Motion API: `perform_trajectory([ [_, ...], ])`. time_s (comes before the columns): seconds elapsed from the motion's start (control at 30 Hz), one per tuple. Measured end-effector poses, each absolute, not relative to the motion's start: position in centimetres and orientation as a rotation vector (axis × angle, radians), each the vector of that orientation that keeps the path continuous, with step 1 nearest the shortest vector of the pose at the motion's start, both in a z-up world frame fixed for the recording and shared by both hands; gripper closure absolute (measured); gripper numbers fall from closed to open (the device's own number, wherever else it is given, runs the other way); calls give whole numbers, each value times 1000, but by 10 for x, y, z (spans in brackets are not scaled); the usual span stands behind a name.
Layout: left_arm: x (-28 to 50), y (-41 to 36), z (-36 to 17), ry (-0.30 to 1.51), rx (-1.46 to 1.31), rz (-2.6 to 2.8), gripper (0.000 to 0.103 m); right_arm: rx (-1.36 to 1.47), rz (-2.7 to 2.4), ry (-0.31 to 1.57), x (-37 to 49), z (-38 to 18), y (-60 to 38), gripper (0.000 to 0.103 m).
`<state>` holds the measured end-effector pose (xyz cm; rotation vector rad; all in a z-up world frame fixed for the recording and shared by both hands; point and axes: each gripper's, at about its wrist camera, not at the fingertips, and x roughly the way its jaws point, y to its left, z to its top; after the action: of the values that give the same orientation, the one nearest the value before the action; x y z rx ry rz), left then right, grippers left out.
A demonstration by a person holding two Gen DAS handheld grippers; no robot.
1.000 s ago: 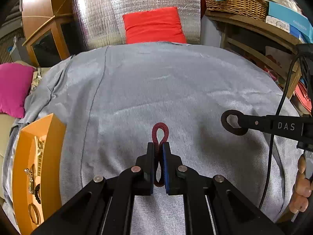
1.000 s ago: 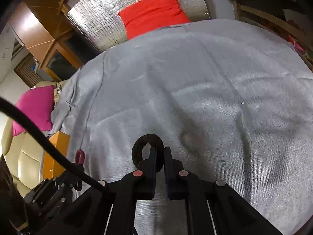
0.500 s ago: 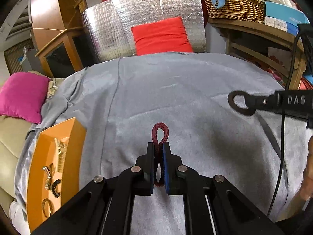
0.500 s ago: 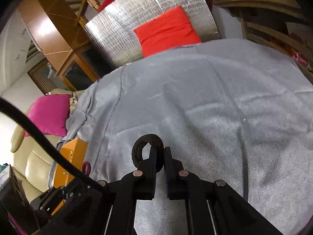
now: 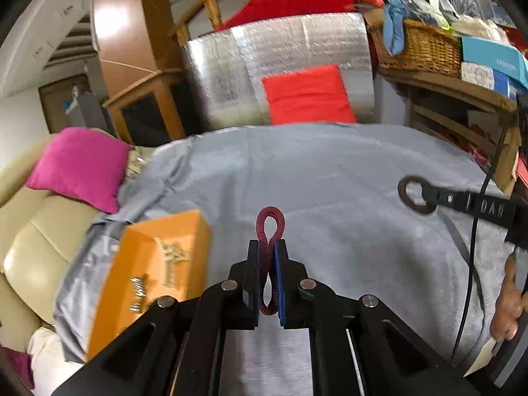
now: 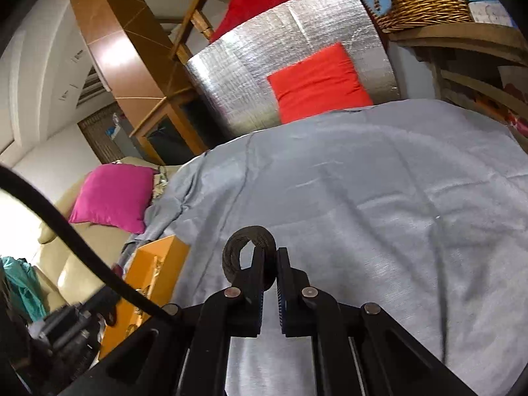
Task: Organize jewelry
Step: 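Carry the red and brown hair ties over the orange tray with both tools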
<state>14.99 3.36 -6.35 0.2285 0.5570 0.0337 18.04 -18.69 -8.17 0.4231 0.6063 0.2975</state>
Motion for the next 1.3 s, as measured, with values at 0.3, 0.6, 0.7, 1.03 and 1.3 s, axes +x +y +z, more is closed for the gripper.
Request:
perform_trajectory([
  [0.3, 127, 90, -44, 511, 212, 120, 95, 344, 444, 604, 169, -81, -106, 95],
  [0.6, 130, 147, -62, 557, 183, 223, 95, 295, 553, 639, 176, -89, -41, 95],
  [0.7, 132, 162, -71, 576, 180, 249, 95, 277, 582, 652, 179, -94, -24, 95],
  [1.03, 137, 198, -98, 644, 169, 308, 95, 218, 688, 676, 192, -94, 19, 95],
  [1.3, 150, 218, -114, 686, 160, 336, 95, 180, 777, 712, 218, -96, 60, 95],
])
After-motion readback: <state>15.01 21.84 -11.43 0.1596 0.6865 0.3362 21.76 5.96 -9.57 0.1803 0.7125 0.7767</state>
